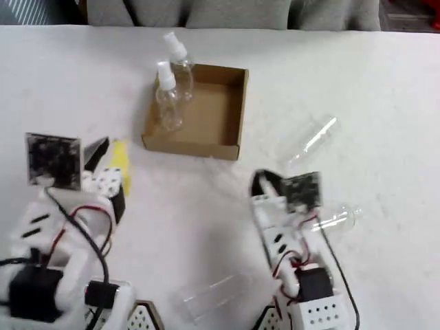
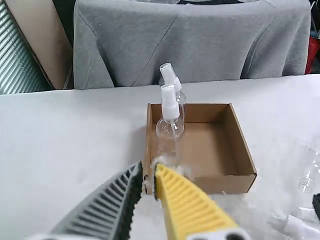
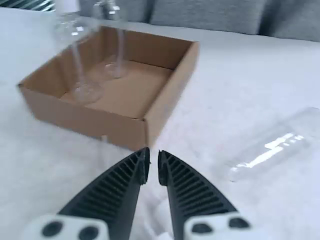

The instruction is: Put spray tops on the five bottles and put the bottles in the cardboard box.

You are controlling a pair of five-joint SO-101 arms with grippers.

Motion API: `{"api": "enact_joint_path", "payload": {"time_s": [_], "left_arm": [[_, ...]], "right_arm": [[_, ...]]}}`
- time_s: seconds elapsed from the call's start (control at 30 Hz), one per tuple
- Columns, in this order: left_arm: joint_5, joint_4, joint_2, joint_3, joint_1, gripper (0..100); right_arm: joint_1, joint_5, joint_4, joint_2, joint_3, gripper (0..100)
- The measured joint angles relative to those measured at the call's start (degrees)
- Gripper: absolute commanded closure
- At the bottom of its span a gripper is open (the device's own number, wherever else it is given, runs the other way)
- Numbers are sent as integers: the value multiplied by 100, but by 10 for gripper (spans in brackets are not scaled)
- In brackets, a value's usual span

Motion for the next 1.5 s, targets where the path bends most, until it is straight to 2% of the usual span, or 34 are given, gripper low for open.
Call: {"api": "enact_joint_path", "payload": {"time_s": [0.23, 0.4, 0.5, 0.63, 0.73, 0.87, 1.03, 1.17, 1.23, 1.37, 1.5], "left_arm": [[9, 1257, 1785, -1116, 132, 977], [-870, 1881, 3305, -1231, 1231, 976], [-1503, 2233, 3710, -1231, 2233, 976], [-1908, 2611, 3745, -1231, 3719, 976], [-1934, 2708, 3780, -1222, 4730, 976], [-1943, 2409, 3771, -695, 5626, 976], [-1890, 1240, 3780, 396, 5793, 976], [-1547, 677, 3780, 668, 5793, 972], [-1530, 598, 3780, 668, 5793, 928], [-1477, 580, 3771, 677, 5793, 775], [-1477, 897, 3613, 721, 5793, 748]], "right_arm": [[2365, 0, -325, 0, 44, 982], [4009, 0, -492, 0, 132, 981], [4545, 114, -422, 0, 132, 981], [4721, 677, -211, 0, 132, 981], [4774, 756, -193, 0, 132, 981], [4782, 782, -193, 0, 132, 981], [4782, 782, -193, 0, 132, 981], [4774, 782, -193, 0, 132, 981], [4774, 782, -193, 0, 132, 981], [4765, 782, -193, 0, 132, 981], [4677, 809, -193, 0, 132, 981]]}}
